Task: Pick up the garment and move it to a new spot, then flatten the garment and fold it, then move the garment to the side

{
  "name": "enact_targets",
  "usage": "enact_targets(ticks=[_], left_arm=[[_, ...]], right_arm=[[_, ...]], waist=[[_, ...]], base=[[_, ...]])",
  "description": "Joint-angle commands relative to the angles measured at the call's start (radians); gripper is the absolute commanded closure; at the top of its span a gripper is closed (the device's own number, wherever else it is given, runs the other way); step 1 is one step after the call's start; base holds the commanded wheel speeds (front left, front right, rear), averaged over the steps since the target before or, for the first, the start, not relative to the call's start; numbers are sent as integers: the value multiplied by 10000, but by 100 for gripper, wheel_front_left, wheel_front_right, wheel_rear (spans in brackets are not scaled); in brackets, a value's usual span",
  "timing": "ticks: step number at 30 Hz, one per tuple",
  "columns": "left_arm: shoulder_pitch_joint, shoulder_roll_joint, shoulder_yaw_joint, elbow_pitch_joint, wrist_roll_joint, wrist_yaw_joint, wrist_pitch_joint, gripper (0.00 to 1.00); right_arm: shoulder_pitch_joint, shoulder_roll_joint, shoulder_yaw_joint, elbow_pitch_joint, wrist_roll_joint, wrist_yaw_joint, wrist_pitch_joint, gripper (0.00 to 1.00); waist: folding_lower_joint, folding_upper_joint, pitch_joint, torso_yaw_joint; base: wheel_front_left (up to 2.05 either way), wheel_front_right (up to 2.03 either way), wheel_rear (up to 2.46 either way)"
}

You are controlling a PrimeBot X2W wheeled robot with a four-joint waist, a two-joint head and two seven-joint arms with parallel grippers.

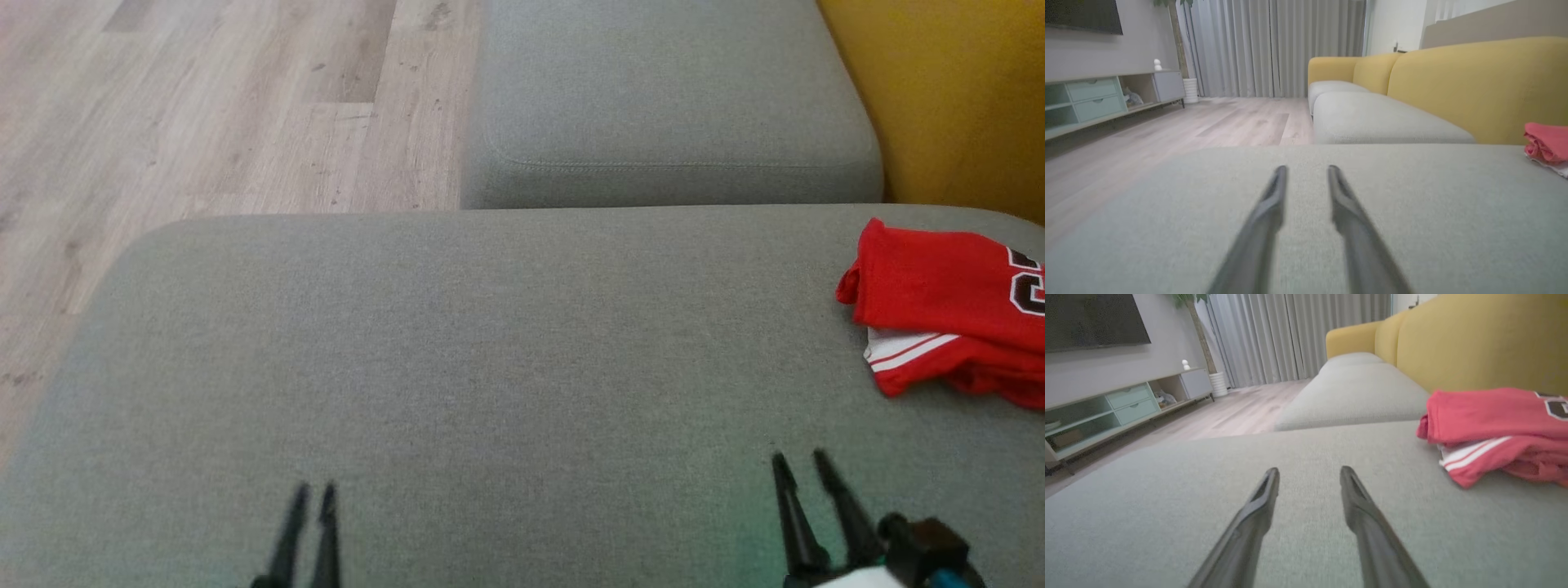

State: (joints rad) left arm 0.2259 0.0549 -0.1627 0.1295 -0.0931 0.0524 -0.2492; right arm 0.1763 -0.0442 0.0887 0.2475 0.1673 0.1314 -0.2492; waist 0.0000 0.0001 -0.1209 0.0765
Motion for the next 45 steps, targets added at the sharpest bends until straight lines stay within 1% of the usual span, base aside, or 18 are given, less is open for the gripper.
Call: enact_targets(ticks=[1,6,10,45], left_arm=[[29,-2,-3,83,-17,-4,14,100],[14,7,34,169,-448,-43,77,100],[-129,43,113,214,-1098,-110,200,100],[-1102,173,695,528,-5503,-638,1059,100]], right_arm=[[24,2,7,86,17,0,0,100],[0,-9,-13,163,426,0,73,100],[-124,-44,-66,164,1039,-1,199,100],[-937,-173,-486,108,5200,-3,1093,100]], waist=[[0,-1,2,-1],[0,-1,38,-24],[0,-1,87,-55],[0,-1,433,-268]], base=[[0,0,0],[0,0,0],[0,0,0],[0,0,0]])
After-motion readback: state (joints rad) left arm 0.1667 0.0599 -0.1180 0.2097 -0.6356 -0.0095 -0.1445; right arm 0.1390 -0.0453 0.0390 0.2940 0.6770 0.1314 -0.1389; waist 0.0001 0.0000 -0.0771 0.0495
